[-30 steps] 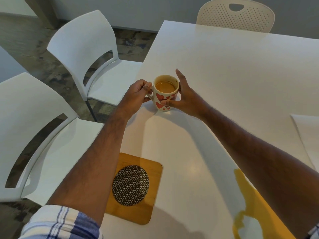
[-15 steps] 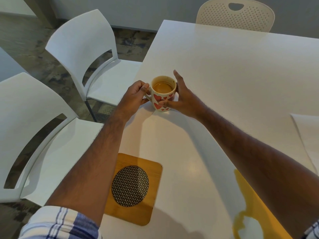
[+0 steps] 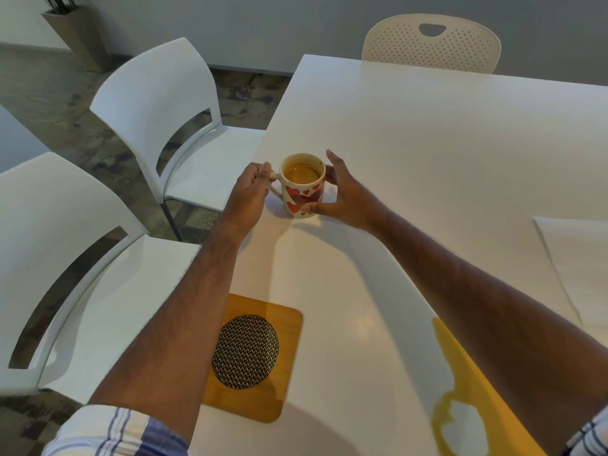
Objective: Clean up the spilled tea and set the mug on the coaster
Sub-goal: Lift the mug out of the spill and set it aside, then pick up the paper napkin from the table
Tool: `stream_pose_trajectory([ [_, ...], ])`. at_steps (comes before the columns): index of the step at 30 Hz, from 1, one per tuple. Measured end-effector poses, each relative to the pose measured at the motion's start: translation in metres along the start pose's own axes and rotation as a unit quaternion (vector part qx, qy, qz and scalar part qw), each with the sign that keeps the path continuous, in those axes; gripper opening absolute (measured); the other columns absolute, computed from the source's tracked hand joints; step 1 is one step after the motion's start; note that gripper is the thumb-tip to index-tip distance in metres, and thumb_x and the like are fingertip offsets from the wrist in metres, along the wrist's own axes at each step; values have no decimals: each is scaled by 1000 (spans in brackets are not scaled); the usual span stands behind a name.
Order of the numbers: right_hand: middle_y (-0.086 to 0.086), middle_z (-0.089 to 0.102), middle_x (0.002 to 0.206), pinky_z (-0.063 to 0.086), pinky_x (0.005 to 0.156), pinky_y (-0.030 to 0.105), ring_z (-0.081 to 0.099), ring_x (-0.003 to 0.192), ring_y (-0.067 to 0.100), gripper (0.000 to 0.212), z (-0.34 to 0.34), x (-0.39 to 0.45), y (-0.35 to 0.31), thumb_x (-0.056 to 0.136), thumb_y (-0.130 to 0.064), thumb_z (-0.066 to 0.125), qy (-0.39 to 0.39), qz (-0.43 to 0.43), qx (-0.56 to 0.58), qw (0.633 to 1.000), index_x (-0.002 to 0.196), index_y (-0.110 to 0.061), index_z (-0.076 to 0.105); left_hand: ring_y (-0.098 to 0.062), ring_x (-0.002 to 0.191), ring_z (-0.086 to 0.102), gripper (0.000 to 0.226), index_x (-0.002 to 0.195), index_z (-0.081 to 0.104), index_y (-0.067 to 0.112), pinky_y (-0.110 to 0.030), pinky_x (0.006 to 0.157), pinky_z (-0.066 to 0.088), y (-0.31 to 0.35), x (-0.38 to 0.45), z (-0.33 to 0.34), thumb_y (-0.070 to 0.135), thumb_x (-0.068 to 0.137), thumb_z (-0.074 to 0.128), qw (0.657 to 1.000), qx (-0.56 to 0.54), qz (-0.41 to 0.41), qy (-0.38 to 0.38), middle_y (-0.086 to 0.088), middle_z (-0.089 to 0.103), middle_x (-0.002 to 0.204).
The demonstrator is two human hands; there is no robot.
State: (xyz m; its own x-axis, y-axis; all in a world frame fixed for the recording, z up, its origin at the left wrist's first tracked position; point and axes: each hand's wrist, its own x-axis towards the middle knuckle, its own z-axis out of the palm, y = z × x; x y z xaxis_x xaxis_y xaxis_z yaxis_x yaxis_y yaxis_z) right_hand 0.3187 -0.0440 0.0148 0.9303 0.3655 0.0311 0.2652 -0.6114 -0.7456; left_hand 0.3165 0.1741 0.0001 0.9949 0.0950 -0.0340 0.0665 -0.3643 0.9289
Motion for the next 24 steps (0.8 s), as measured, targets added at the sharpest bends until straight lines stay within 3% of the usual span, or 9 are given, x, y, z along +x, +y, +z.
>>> stream_pose_trajectory([
  [4,5,29,169,41,116,44,34,153,24,125,-3,-14,2,74,-60,82,2,20,-4,1000,164,-18,5,-20,134,55,47,137,53,31,-51,112,48,3,-12,0,61,106,34,999,15,-4,35,4,56,147],
  [9,7,25,171,39,118,42,31,155,23,119,-12,-34,1,80,-52,83,8,29,-16,999,164,-16,7,-23,147,44,55,153,40,34,-47,116,39,12,-32,3,62,106,29,997,26,11,74,5,40,163],
  [12,7,24,171,37,117,39,30,155,23,111,-17,-48,0,86,-47,80,11,32,-26,999,165,-15,8,-22,149,40,54,156,34,35,-42,115,36,20,-45,2,58,108,29,995,42,25,82,4,36,165],
  [21,6,26,170,34,118,35,31,154,20,95,-39,-103,-1,95,-51,68,54,36,-44,997,164,-13,14,-28,152,37,64,160,24,37,-52,114,40,47,-98,10,66,103,27,995,42,53,79,3,31,169],
  [24,8,28,169,30,123,36,32,154,19,92,-47,-125,1,97,-51,65,63,40,-43,996,163,-10,18,-27,152,36,66,160,24,35,-49,115,38,54,-119,17,66,102,26,994,44,67,69,2,32,168],
])
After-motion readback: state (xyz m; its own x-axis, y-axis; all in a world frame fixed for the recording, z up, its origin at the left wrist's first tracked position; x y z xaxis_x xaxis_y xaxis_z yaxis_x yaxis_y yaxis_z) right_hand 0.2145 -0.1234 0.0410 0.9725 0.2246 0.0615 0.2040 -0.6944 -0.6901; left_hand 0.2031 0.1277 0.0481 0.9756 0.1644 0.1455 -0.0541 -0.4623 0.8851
